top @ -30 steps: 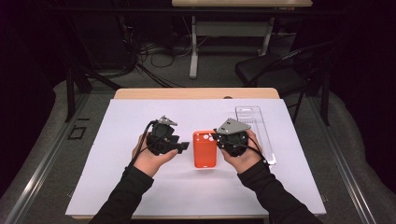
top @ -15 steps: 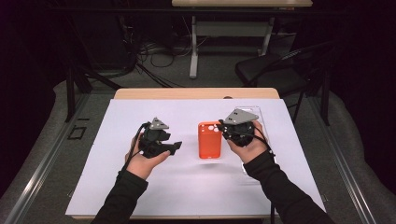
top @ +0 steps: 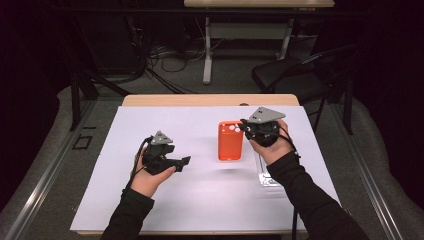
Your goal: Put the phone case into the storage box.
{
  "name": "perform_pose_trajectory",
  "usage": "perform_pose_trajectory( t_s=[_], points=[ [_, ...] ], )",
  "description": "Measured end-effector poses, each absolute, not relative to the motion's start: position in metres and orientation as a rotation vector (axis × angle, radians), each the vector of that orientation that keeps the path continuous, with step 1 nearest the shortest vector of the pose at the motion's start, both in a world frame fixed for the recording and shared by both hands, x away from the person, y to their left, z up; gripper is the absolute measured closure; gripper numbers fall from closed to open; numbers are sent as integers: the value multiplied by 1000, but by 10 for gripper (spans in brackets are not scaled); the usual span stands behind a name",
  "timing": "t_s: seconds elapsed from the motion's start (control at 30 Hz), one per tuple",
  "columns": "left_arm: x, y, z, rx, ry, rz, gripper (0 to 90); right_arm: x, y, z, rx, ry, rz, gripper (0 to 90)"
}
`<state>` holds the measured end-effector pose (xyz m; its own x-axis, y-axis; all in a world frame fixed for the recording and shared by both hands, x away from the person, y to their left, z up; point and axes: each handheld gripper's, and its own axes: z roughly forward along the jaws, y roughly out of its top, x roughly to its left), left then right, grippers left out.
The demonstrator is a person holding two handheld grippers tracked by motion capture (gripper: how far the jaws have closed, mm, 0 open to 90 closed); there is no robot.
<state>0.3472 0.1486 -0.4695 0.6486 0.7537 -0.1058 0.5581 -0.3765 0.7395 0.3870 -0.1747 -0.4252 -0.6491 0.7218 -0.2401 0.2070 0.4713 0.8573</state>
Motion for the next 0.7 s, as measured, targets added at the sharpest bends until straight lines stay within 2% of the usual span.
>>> perform_pose_trajectory(
  t_s=[0.7],
  points=[
    [342,164,-477,2057,1020,320,224,412,-215,-401,804,2039,1118,819]
  ],
)
